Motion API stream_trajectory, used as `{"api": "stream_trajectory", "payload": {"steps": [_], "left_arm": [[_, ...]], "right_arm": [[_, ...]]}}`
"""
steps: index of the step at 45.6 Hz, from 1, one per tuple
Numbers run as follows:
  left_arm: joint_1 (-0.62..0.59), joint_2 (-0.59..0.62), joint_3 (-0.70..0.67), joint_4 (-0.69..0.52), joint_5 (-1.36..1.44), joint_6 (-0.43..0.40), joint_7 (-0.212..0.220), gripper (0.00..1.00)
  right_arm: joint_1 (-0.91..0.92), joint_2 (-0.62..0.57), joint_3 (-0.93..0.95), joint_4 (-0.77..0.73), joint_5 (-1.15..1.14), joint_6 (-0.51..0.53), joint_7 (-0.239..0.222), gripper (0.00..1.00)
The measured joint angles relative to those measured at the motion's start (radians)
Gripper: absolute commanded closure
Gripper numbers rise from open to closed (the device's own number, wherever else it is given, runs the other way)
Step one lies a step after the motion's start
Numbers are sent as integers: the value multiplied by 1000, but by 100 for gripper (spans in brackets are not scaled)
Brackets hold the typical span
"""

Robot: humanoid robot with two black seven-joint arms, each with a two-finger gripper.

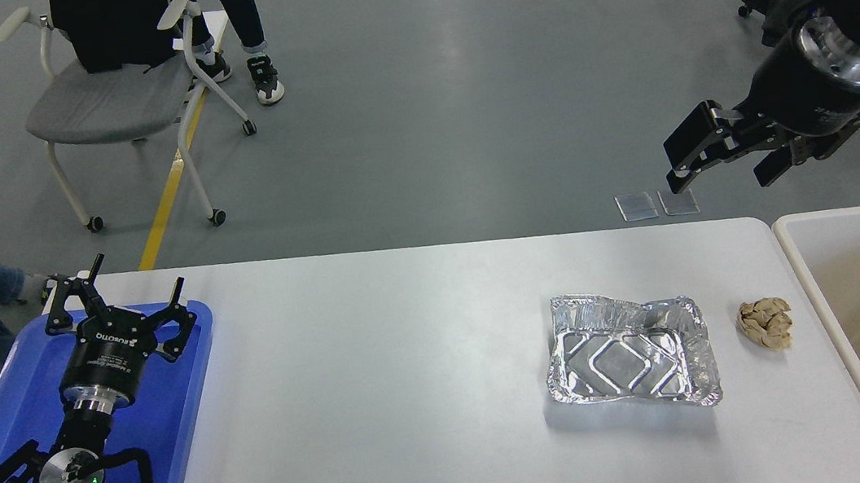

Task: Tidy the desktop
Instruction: 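Move the right gripper toward the foil tray, opening it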

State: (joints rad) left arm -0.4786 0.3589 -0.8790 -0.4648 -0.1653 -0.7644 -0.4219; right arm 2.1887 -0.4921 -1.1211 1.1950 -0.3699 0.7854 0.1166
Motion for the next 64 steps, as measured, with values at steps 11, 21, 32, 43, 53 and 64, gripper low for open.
{"api": "stream_trajectory", "payload": {"steps": [11,21,32,43,53,64], "left_arm": [[0,0,0,0,0,0,3,1],[0,0,0,0,0,0,4,1],[0,0,0,0,0,-1,4,1],[0,0,0,0,0,-1,4,1],[0,0,0,0,0,-1,4,1],[0,0,0,0,0,-1,3,1]], "right_arm": [[0,0,0,0,0,0,0,0],[0,0,0,0,0,0,0,0],[-6,-2,0,-2,0,0,0,0],[-1,-6,0,-13,0,0,0,0],[-1,-7,-3,-16,0,0,0,0],[-3,-8,-7,-19,0,0,0,0]]}}
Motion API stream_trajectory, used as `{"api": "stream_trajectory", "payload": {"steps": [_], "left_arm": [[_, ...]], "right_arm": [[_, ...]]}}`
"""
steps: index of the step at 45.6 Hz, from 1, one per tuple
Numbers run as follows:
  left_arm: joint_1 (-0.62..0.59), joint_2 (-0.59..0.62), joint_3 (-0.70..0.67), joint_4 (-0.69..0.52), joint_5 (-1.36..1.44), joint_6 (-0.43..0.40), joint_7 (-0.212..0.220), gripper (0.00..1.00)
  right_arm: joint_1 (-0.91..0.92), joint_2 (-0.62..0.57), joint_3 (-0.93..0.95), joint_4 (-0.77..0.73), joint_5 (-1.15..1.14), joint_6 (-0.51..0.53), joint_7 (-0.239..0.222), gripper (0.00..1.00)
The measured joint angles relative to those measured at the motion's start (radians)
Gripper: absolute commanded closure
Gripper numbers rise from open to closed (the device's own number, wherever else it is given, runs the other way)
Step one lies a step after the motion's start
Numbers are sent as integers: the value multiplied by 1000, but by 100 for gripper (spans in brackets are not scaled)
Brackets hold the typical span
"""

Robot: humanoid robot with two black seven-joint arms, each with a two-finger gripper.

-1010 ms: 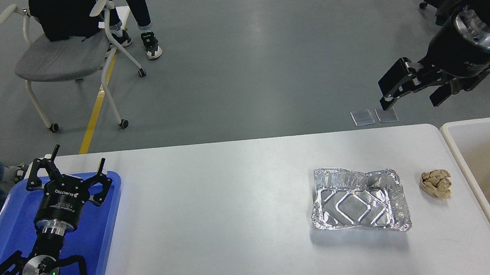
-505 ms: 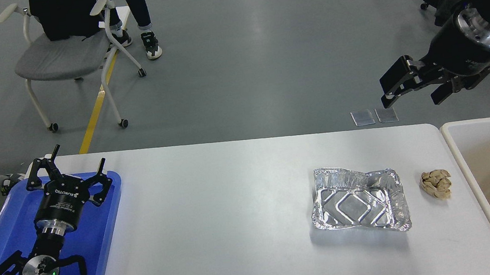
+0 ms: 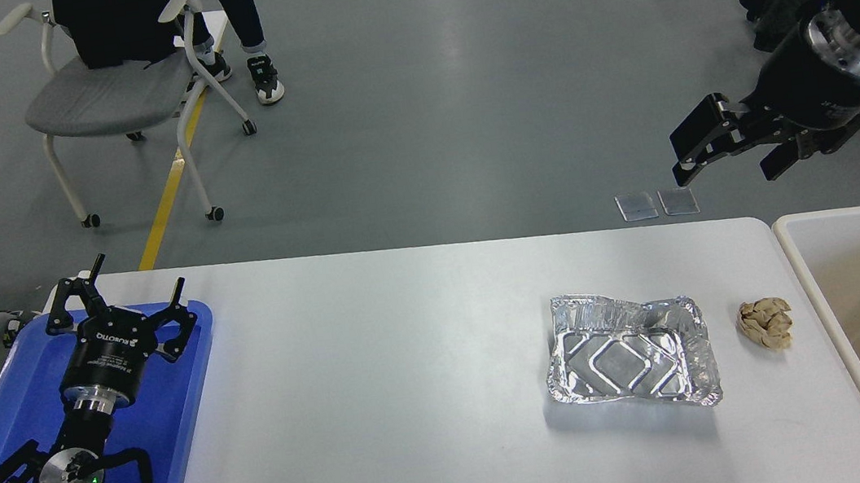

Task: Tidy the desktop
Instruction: 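Move the right gripper toward the foil tray, opening it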

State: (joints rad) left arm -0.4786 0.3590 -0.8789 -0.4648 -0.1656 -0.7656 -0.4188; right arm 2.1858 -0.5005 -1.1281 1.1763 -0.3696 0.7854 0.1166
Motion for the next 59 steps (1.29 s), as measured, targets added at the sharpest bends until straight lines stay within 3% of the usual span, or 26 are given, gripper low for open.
{"api": "stream_trajectory", "payload": {"steps": [59], "left_arm": [[0,0,0,0,0,1,0,1]], "right_arm": [[-87,4,-6,-52,-4,0,-3,0]]}}
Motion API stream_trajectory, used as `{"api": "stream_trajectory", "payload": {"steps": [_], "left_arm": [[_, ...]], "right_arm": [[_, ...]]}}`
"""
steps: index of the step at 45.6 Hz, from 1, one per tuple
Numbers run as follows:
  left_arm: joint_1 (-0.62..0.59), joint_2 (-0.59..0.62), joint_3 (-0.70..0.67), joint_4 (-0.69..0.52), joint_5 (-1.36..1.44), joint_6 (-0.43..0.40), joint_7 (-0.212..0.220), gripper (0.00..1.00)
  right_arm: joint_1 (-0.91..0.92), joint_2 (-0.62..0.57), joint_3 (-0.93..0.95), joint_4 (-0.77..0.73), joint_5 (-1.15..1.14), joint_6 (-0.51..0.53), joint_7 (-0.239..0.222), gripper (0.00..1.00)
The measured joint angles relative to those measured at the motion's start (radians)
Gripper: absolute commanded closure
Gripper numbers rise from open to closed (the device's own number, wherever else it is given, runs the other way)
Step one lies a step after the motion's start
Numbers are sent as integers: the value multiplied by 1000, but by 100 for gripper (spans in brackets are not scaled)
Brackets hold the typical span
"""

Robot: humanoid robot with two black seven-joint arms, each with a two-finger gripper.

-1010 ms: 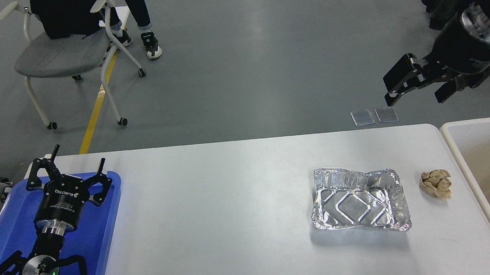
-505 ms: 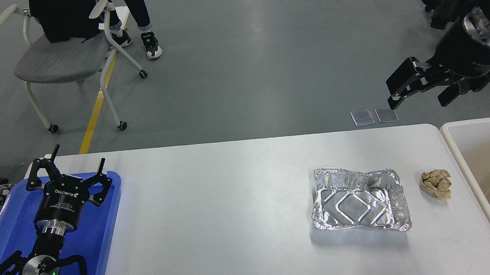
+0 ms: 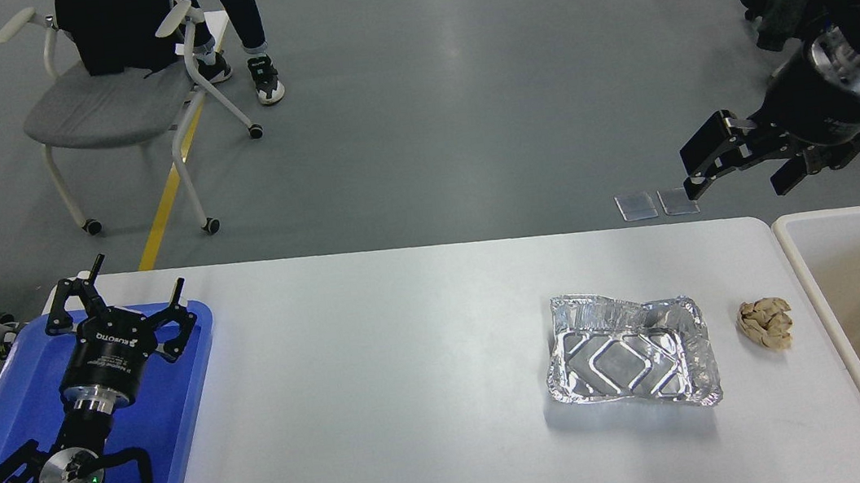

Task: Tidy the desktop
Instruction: 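Move the right gripper toward the foil tray, opening it, then lower the right gripper onto the foil tray's edge nearest the bin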

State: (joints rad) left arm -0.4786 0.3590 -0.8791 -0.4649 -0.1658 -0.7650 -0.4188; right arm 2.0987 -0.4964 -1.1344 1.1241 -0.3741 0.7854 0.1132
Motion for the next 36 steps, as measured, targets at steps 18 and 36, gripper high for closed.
{"api": "stream_trajectory", "payload": {"steps": [18,36], "left_arm": [[0,0,0,0,0,0,0,1],[0,0,0,0,0,-1,1,1]], "right_arm": [[-174,46,9,-109,0,0,0,0],[-345,96,15,-172,3,0,0,0]]}}
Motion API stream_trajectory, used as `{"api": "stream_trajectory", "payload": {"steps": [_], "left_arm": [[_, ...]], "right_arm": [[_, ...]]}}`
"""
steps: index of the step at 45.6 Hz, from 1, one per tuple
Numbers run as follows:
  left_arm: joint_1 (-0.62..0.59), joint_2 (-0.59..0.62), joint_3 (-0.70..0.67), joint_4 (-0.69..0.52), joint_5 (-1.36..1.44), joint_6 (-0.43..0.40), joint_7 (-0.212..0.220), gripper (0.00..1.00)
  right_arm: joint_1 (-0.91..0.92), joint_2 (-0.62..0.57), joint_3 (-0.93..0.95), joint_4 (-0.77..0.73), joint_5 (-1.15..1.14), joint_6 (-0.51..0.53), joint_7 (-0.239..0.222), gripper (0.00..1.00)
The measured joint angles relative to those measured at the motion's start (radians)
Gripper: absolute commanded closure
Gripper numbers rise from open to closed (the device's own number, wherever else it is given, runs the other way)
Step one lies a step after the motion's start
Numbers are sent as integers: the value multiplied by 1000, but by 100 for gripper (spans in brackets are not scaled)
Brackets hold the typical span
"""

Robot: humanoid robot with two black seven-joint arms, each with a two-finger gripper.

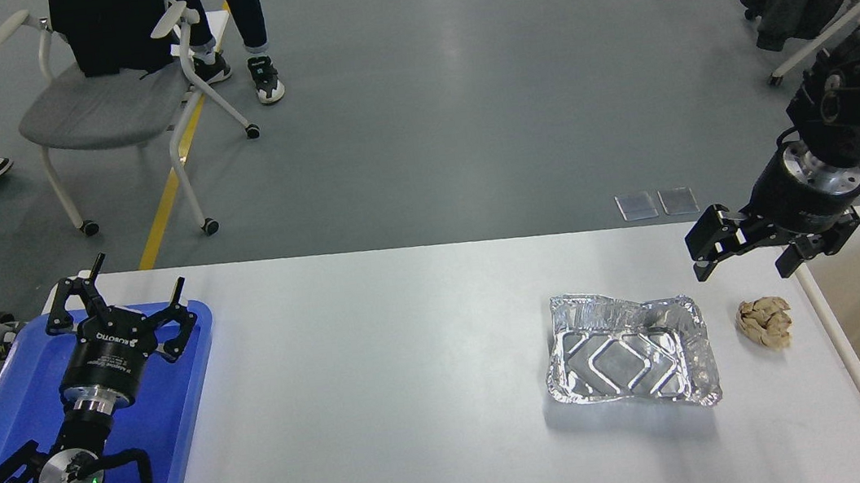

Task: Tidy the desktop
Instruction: 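Lower the right gripper onto the foil tray's edge nearest the bin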

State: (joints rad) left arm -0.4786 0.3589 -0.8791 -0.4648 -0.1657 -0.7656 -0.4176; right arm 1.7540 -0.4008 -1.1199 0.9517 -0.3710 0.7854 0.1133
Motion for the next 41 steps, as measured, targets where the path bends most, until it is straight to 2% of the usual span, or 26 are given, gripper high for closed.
{"api": "stream_trajectory", "payload": {"steps": [8,22,41], "left_arm": [[0,0,0,0,0,0,0,1],[0,0,0,0,0,0,-1,1],[0,0,0,0,0,0,-1,1]], "right_arm": [[-59,22,11,-19,0,-38,0,0],[-220,61,59,-81,0,-242,0,0],[-323,69,112,-106,6,-304,0,0]]}}
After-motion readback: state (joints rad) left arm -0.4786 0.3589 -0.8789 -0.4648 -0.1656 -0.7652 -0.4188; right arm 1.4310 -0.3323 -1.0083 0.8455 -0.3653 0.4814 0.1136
